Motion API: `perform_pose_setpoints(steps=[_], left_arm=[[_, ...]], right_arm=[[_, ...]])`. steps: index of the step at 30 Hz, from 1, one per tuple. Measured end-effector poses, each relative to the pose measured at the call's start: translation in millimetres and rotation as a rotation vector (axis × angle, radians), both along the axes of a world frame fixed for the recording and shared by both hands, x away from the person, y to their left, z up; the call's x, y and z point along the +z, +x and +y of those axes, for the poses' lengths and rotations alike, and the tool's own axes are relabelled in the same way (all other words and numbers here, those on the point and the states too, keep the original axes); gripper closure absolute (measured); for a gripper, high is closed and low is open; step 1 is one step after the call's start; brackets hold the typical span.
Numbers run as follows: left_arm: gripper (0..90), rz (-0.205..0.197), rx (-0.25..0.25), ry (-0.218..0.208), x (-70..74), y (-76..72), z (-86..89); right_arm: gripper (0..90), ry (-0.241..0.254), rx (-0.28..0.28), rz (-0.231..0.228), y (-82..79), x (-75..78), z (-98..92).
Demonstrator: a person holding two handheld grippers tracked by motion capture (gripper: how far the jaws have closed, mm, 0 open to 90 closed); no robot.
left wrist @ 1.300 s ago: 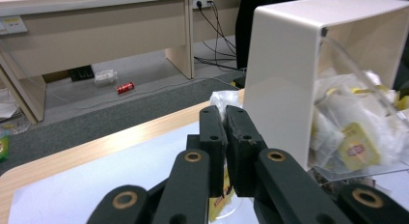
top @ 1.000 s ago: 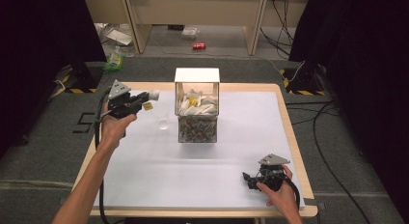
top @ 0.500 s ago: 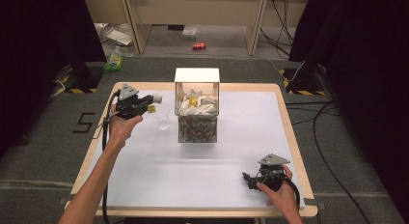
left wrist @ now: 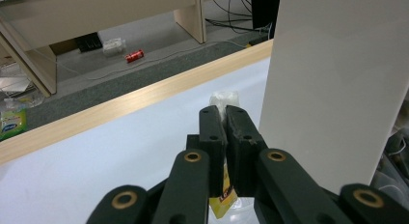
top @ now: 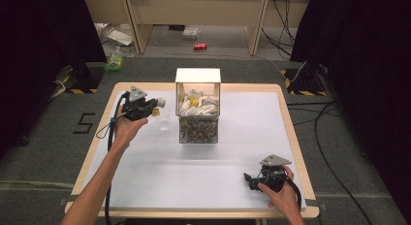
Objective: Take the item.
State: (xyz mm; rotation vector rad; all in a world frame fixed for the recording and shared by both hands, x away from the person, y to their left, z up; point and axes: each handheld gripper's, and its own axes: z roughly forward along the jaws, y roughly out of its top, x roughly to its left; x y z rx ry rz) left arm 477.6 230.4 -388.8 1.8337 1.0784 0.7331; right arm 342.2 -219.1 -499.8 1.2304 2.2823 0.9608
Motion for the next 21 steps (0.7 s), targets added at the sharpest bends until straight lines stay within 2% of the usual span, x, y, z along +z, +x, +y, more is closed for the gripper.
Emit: perform_pose_setpoints(steps=[15,21], left_arm=[[85.2,0.044,-0.014,0.061,-7.8,3.9,-8.2],[85.1,0.066,-0.013,0.068,-10.1,5.7,-9.3]], right_arm=[[8.0,0.0,0.0,0.0,0.0,0.0,0.0],[8.0,0.0,0.001,0.001,0.0,0.0,0.0]])
